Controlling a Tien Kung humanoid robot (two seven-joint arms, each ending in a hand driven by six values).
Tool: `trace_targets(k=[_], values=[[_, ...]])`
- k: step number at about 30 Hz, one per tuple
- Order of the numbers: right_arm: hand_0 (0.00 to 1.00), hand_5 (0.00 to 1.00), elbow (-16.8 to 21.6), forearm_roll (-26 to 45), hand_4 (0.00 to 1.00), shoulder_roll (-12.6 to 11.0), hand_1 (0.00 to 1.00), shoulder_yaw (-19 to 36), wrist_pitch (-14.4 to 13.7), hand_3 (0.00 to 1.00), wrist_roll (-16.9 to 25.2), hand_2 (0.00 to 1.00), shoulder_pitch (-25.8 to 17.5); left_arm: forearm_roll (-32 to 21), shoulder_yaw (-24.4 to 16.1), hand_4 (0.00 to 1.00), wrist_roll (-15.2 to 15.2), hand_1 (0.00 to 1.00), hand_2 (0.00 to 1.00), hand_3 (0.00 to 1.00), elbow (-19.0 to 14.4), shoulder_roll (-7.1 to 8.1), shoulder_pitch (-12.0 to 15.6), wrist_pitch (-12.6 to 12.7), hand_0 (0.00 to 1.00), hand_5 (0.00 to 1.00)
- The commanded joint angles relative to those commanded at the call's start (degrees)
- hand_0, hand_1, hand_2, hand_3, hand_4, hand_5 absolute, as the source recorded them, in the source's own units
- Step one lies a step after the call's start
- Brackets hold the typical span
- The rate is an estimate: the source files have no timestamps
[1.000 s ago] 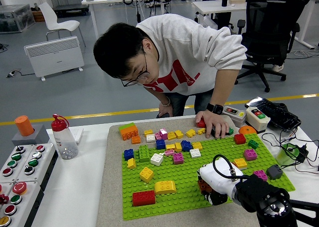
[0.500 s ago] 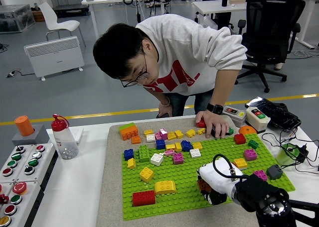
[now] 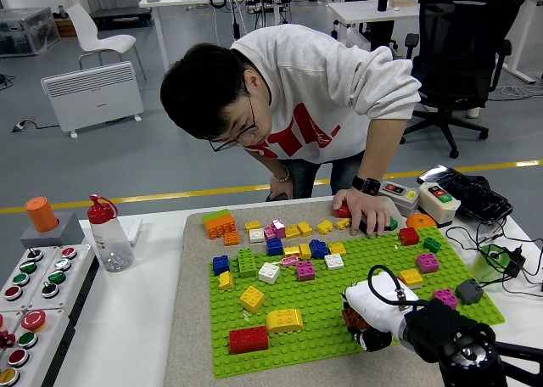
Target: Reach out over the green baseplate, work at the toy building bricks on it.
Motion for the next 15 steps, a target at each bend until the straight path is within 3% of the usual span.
trace_targets(k=[15], values=[[0.639, 0.247, 0.8, 0.8, 0.514, -0.4, 0.714, 2.2, 0.1, 0.523, 0.0, 0.762, -0.8, 0.0, -0.1, 0.282, -0.1, 0.691, 0.666, 0.562, 0.0, -0.01, 0.1, 0.0, 0.651, 0.998]])
